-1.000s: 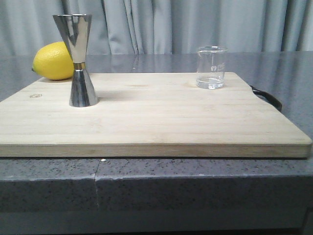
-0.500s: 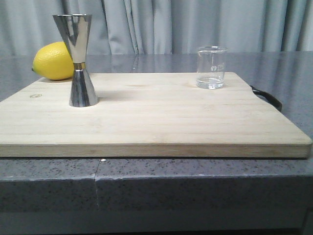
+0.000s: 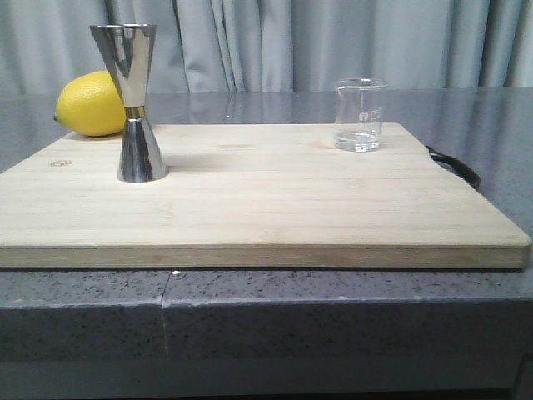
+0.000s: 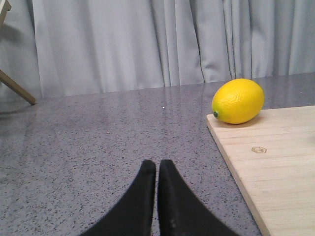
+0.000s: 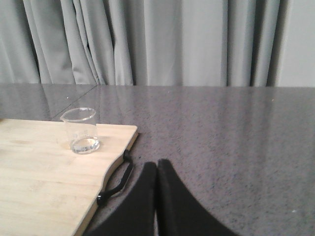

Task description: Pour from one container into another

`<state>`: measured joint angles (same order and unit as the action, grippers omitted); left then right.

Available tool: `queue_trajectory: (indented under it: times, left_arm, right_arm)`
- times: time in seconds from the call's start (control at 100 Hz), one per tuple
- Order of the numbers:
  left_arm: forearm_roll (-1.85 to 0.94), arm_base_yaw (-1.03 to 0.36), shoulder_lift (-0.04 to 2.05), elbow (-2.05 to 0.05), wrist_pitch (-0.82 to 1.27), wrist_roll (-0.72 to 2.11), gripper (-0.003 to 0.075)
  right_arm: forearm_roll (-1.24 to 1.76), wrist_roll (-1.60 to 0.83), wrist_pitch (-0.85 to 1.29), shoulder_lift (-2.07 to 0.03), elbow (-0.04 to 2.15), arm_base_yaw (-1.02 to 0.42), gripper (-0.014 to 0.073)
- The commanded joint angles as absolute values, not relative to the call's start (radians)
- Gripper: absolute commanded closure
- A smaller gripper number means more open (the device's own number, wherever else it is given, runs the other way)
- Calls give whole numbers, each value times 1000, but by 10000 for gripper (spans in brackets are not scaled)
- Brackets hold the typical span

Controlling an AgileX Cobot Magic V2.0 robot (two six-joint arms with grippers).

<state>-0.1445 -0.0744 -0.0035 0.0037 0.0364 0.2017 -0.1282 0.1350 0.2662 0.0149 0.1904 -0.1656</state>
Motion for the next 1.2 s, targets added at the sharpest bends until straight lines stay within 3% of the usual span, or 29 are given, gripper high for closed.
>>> queue_trajectory:
  times: [0.0, 0.47, 1.19]
  left_arm:
    - [-155, -71, -30, 40, -32, 195, 739]
    - [-155, -71, -30, 40, -32, 195, 739]
    - [-155, -71, -30, 40, -32, 195, 739]
  right_arm:
    - [-128, 183, 67, 25, 134, -163, 665]
    - [-126, 251, -23, 25, -40, -163, 665]
    - [-224, 251, -9, 25, -41, -163, 665]
